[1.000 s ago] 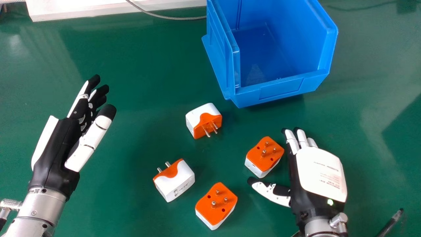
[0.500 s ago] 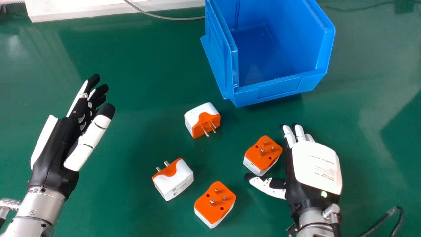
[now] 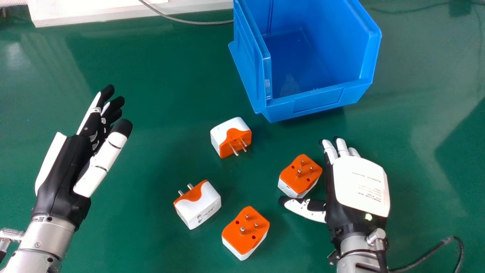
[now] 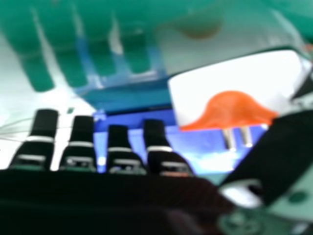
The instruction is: Pick all objects and put in blue box
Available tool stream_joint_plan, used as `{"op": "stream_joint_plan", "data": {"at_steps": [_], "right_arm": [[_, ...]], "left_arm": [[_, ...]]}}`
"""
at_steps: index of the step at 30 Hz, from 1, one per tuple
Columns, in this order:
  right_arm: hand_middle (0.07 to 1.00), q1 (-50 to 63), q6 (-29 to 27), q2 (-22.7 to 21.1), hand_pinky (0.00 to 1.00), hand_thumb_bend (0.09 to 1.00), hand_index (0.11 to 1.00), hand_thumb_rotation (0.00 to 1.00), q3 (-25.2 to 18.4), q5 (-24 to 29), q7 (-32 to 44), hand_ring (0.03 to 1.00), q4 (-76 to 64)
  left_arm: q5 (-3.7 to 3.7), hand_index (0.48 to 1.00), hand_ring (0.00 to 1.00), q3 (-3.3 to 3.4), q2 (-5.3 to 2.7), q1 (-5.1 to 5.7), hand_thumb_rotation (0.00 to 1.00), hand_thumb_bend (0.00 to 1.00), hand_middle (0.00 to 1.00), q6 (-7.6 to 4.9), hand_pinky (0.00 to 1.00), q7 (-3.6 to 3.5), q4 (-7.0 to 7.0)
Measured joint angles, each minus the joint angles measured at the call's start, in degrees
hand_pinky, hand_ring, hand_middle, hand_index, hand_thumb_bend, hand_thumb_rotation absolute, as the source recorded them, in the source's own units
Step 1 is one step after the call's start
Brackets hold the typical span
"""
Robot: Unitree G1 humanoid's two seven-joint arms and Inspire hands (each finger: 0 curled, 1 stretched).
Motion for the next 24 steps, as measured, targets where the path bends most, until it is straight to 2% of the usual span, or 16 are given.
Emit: {"op": "stream_joint_plan", "data": {"at_steps": [5, 9, 16, 24], "right_arm": [[0.914, -0.36, 1.30, -0.29, 0.82, 0.515, 0.850, 0.45, 0.76, 0.10, 2.04, 0.880, -0.67], [0.910, -1.27, 3.71, -0.59, 0.81, 0.510, 0.846, 0.44, 1.32, 0.00, 6.51, 0.874, -2.54], [0.881, -2.36, 10.66, -0.91, 0.78, 0.522, 0.825, 0.37, 3.15, -2.48, 16.64, 0.839, -8.74], [0.865, -2.51, 13.78, -1.80, 0.75, 0.514, 0.805, 0.32, 4.54, -5.30, 21.80, 0.823, -12.35]], "left_arm": [[-0.44, 0.979, 0.96, 0.05, 0.00, 0.00, 0.80, 0.62, 0.96, 0.00, 0.95, -0.05, 0.00], [-0.46, 0.979, 0.96, 0.06, 0.02, -0.01, 0.80, 0.62, 0.96, 0.00, 0.95, -0.06, 0.00], [-0.46, 0.977, 0.96, 0.07, 0.04, -0.02, 0.80, 0.63, 0.95, 0.15, 0.95, -0.04, -0.08], [-0.46, 0.975, 0.96, 0.08, 0.08, -0.47, 0.79, 0.63, 0.95, 0.92, 0.94, -0.03, -0.34]]}}
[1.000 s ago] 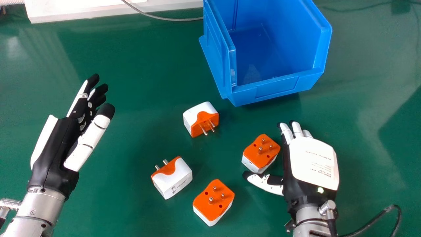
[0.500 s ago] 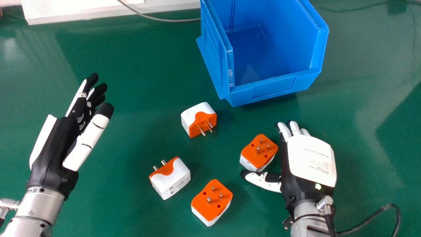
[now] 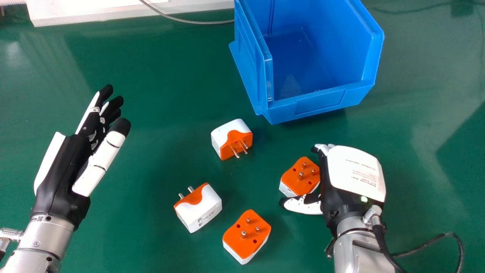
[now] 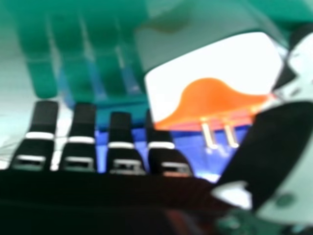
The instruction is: Pick all objects and put in blue box
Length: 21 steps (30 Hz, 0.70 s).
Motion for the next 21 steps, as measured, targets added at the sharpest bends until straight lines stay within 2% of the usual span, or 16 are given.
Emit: {"op": "stream_joint_plan", "data": {"at_steps": [7, 14, 21], "right_arm": [[0.862, -0.76, -0.23, 0.06, 0.74, 0.517, 0.801, 0.30, 0.31, -0.62, 1.27, 0.822, 0.04], [0.846, -1.05, -0.30, 0.08, 0.71, 0.516, 0.793, 0.26, 0.56, -0.86, 1.45, 0.802, 0.05], [0.836, -2.10, 0.25, -0.01, 0.70, 0.522, 0.785, 0.26, 0.90, -1.77, 3.84, 0.789, -0.22]], "left_arm": [[0.02, 0.974, 0.95, 0.00, 0.05, 0.00, 0.79, 0.63, 0.95, 0.21, 0.94, 0.06, -0.53], [0.03, 0.972, 0.95, 0.00, 0.07, 0.00, 0.79, 0.63, 0.95, 1.32, 0.94, 0.11, -0.92], [0.04, 0.971, 0.95, 0.00, 0.09, 0.05, 0.78, 0.63, 0.95, 2.55, 0.93, 0.14, -2.73]]}}
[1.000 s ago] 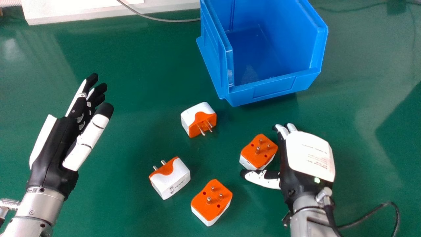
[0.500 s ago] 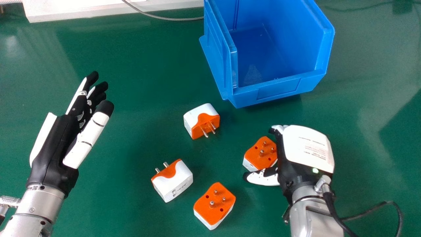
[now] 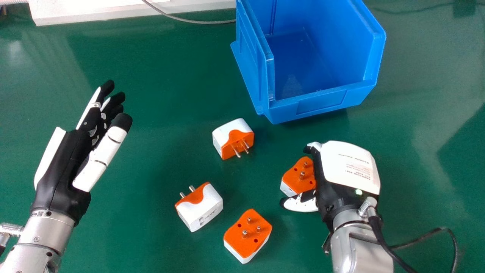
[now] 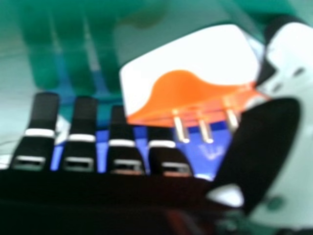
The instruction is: Pick all objects and put in blue box
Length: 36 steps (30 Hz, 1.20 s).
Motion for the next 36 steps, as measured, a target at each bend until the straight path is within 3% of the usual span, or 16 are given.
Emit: {"op": "stream_joint_plan", "data": {"at_steps": [9, 13, 16, 18, 19, 20, 21, 23, 24, 26, 36], "right_arm": [[0.810, -0.61, 0.57, -0.14, 0.66, 0.481, 0.773, 0.22, 0.65, -2.02, 2.52, 0.759, -0.42], [0.795, -1.08, 0.37, -0.33, 0.65, 0.429, 0.752, 0.09, 0.61, -2.08, 3.42, 0.742, -0.56], [0.793, -1.29, 0.05, -0.31, 0.64, 0.423, 0.749, 0.07, 0.14, -1.54, 3.73, 0.740, -0.54], [0.761, -1.09, -0.59, 0.18, 0.62, 0.426, 0.742, 0.06, -1.22, 0.05, 2.81, 0.696, -0.71], [0.703, -0.90, -0.82, 0.37, 0.51, 0.450, 0.718, 0.05, -2.05, 1.03, 1.99, 0.591, -0.87], [0.703, -0.74, -1.16, 0.59, 0.51, 0.450, 0.718, 0.05, -2.74, 1.54, 1.18, 0.591, -0.90], [0.657, -0.55, -1.72, 0.85, 0.42, 0.464, 0.672, 0.04, -3.43, 2.32, 0.13, 0.506, -0.90], [0.657, -0.08, -3.24, 0.96, 0.42, 0.464, 0.672, 0.04, -4.54, 3.64, -1.83, 0.506, -0.90], [0.619, 0.17, -4.02, 0.77, 0.35, 0.477, 0.633, 0.03, -4.75, 3.98, -2.35, 0.432, -0.89], [0.576, 0.39, -5.23, -0.07, 0.30, 0.485, 0.608, 0.02, -4.86, 4.80, -2.95, 0.383, -0.87], [0.465, 0.40, -9.48, -2.63, 0.23, 0.506, 0.547, 0.01, -5.25, 5.84, -4.64, 0.290, -0.37]], "left_arm": [[0.01, 0.971, 0.95, 0.00, 0.00, 0.15, 0.78, 0.62, 0.95, 1.20, 0.93, 0.03, -1.44], [0.01, 0.971, 0.95, 0.01, 0.00, 0.26, 0.78, 0.62, 0.95, 1.41, 0.93, 0.04, -1.81], [0.01, 0.971, 0.95, 0.01, 0.00, 0.26, 0.78, 0.62, 0.95, 1.54, 0.93, 0.04, -1.96], [0.00, 0.971, 0.95, 0.01, 0.00, 0.27, 0.78, 0.62, 0.95, 1.84, 0.93, 0.04, -2.24], [0.00, 0.971, 0.95, 0.01, 0.00, 0.27, 0.78, 0.62, 0.95, 1.98, 0.93, 0.04, -2.32], [0.00, 0.971, 0.95, 0.02, 0.00, 0.27, 0.78, 0.62, 0.95, 2.06, 0.93, 0.04, -2.35], [0.00, 0.971, 0.95, 0.06, 0.00, 0.30, 0.78, 0.62, 0.95, 2.15, 0.93, 0.04, -2.39], [-0.01, 0.971, 0.95, 0.20, 0.00, 0.38, 0.78, 0.62, 0.95, 2.43, 0.93, 0.04, -2.46], [-0.01, 0.971, 0.95, 0.26, 0.00, 0.42, 0.78, 0.62, 0.95, 2.53, 0.93, 0.05, -2.47], [0.00, 0.970, 0.95, 0.33, 0.00, 0.49, 0.77, 0.62, 0.95, 2.59, 0.93, 0.07, -2.64], [-0.02, 0.970, 0.95, 0.36, -0.01, 0.64, 0.77, 0.61, 0.95, 2.99, 0.93, 0.06, -3.74]]}}
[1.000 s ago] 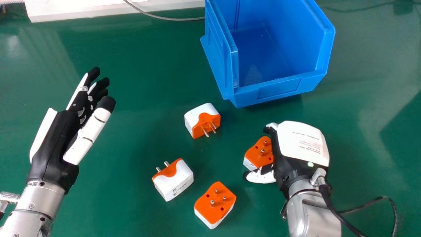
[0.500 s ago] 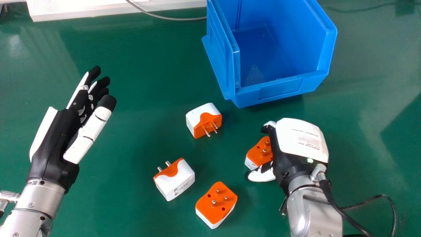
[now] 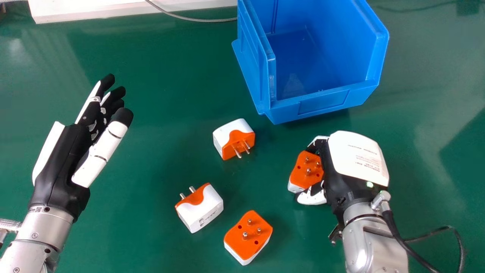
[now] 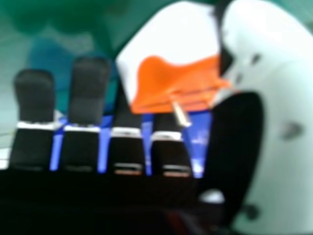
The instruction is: Pick all objects and put in blue box
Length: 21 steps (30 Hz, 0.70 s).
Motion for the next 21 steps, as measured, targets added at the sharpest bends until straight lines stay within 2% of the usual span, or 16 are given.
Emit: {"op": "stream_joint_plan", "data": {"at_steps": [8, 21], "right_arm": [[0.467, 0.03, -0.39, -0.32, 0.23, 0.506, 0.543, 0.00, 0.03, 0.07, 0.13, 0.309, -0.08], [0.469, 1.22, -1.09, -0.60, 0.22, 0.504, 0.541, 0.00, -0.14, 0.07, -0.57, 0.329, -0.86]], "left_arm": [[-0.08, 0.970, 0.95, 0.05, 0.00, 0.34, 0.76, 0.61, 0.95, 0.72, 0.93, -0.04, -0.73], [-0.14, 0.969, 0.95, 0.05, 0.00, 0.55, 0.75, 0.63, 0.95, 0.79, 0.93, -0.07, -1.03]]}}
